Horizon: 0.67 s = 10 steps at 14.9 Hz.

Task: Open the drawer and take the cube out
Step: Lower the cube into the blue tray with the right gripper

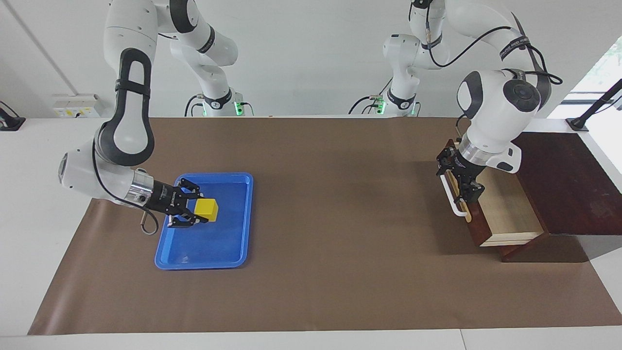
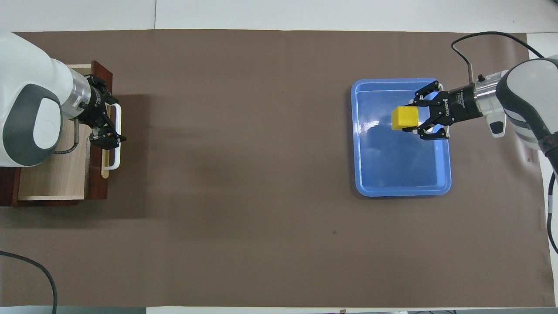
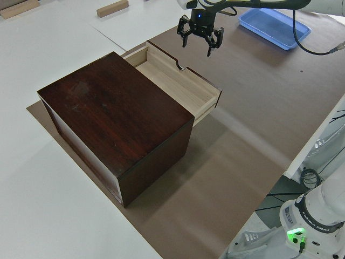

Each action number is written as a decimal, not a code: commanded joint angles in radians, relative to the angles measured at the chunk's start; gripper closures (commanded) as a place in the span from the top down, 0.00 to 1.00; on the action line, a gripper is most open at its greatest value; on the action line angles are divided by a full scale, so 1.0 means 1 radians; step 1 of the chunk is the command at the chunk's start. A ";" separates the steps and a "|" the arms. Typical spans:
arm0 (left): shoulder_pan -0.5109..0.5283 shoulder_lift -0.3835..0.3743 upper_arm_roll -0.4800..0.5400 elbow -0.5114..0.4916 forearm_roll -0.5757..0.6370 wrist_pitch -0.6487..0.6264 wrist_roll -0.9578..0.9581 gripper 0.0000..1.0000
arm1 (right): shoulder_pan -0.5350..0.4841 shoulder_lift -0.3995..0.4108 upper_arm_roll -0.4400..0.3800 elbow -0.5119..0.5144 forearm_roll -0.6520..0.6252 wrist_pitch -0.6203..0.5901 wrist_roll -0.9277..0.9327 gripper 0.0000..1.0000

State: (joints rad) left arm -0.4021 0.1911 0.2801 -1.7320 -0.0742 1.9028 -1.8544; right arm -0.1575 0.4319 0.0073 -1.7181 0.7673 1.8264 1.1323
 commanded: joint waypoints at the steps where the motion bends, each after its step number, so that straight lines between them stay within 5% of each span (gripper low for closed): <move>1: -0.001 -0.038 -0.009 -0.080 0.001 0.071 0.027 1.00 | -0.016 -0.009 0.010 -0.084 0.041 0.031 -0.096 0.00; 10: 0.074 -0.039 -0.007 -0.097 0.024 0.070 0.208 1.00 | -0.008 -0.024 0.010 -0.202 0.066 0.159 -0.155 0.00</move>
State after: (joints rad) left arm -0.3466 0.1877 0.2802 -1.7810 -0.0643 1.9476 -1.6844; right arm -0.1606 0.4371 0.0148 -1.8815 0.8042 1.9668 1.0125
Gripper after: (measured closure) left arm 0.000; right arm 0.432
